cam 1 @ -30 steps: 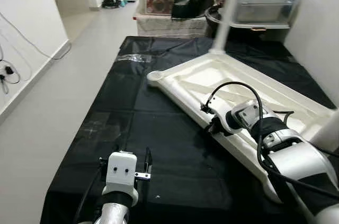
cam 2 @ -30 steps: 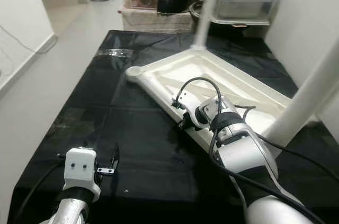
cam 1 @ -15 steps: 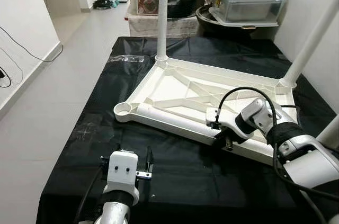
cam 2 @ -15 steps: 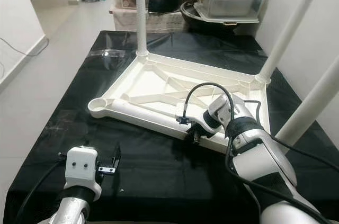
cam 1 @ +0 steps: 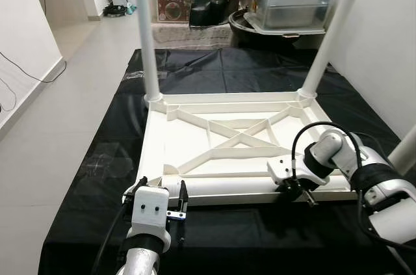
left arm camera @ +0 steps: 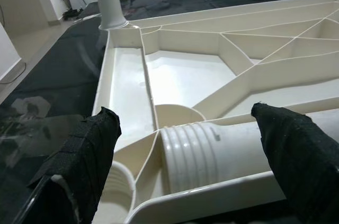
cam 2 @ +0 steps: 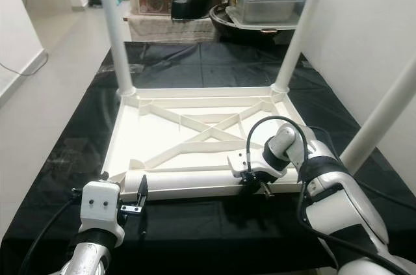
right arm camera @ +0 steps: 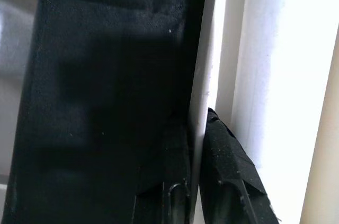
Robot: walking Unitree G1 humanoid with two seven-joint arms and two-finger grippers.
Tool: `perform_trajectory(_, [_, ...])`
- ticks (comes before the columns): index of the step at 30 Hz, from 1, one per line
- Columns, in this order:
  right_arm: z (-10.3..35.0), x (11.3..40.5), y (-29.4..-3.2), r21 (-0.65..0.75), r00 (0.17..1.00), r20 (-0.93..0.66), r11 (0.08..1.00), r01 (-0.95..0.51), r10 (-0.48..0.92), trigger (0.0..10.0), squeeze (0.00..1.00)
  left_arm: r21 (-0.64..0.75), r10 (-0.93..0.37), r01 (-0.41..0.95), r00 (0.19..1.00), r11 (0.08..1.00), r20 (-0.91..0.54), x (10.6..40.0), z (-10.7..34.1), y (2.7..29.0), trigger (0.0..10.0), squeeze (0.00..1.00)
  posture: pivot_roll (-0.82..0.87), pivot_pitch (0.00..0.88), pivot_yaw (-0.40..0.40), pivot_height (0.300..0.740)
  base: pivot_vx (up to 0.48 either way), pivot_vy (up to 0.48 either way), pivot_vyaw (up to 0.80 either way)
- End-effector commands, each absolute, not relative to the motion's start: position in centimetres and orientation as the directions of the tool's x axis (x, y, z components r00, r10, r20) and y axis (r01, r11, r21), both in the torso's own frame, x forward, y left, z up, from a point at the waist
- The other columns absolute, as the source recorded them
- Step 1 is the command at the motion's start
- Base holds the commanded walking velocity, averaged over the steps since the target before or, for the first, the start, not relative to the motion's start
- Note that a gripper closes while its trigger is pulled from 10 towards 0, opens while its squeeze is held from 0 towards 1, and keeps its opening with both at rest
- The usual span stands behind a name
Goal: Building children table
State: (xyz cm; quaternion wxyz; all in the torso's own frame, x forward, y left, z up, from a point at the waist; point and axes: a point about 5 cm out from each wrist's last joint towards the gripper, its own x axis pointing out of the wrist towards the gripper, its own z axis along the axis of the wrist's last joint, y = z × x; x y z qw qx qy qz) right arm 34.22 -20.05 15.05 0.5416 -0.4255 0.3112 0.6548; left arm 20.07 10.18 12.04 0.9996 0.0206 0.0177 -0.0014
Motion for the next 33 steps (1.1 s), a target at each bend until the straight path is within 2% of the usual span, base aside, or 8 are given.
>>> perform_trajectory(1, [15.6,34.5,-17.5,-0.066,-0.086,-0.853,-0.270,-0.961,0.516,0.0,0.00,0.018,-0.008,0.009,0.999,1.000,-0.048,20.0,11.8,9.7,10.0,0.00,0.01,0.011,-0.052,0.740,0.000,0.000,0.00])
perform_trajectory(10, [15.9,35.1,-16.0,-0.170,-0.017,-0.826,-0.279,-0.945,0.563,10.0,0.00,0.018,-0.008,0.009,0.999,1.000,-0.049,20.0,11.8,9.7,10.0,0.00,0.02,0.017,-0.057,0.740,0.000,0.000,0.00])
perform_trajectory(21, [16.0,35.3,-16.7,-0.247,0.057,-0.829,-0.273,-0.930,0.556,10.0,0.00,0.019,-0.008,0.009,0.999,1.000,-0.048,20.2,11.8,9.8,10.0,0.00,0.02,0.022,-0.055,0.740,0.000,0.000,0.00])
perform_trajectory(22, [16.2,35.5,-16.5,-0.262,0.075,-0.815,-0.251,-0.932,0.575,10.0,0.90,0.019,-0.008,0.009,0.999,1.000,-0.048,20.2,11.8,9.8,10.0,0.00,0.02,0.022,-0.054,0.740,0.000,0.000,0.00])
perform_trajectory(24, [16.3,35.5,-16.5,-0.253,0.062,-0.813,-0.255,-0.933,0.579,10.0,1.00,0.020,-0.009,0.010,0.999,1.000,-0.048,20.2,11.8,9.8,10.0,0.00,0.02,0.022,-0.054,0.740,0.000,0.000,0.00])
perform_trajectory(27, [16.6,35.5,-16.4,-0.254,0.060,-0.801,-0.247,-0.935,0.596,10.0,1.00,0.020,-0.009,0.010,0.999,1.000,-0.049,20.3,11.7,9.8,10.0,0.00,0.02,0.022,-0.051,0.740,0.000,0.000,0.00])
perform_trajectory(28, [16.8,35.6,-16.4,-0.238,0.045,-0.797,-0.244,-0.940,0.602,10.0,0.00,0.021,-0.010,0.011,0.999,1.000,-0.048,20.3,11.7,9.8,10.0,0.00,0.02,0.022,-0.051,0.740,0.000,0.000,0.00])
perform_trajectory(33, [18.7,35.8,-17.0,-0.181,-0.009,-0.788,-0.247,-0.952,0.615,10.0,0.00,0.021,-0.009,0.010,0.999,1.000,-0.047,20.3,11.7,9.9,10.0,0.00,0.02,0.020,-0.051,0.740,0.000,0.000,0.00])
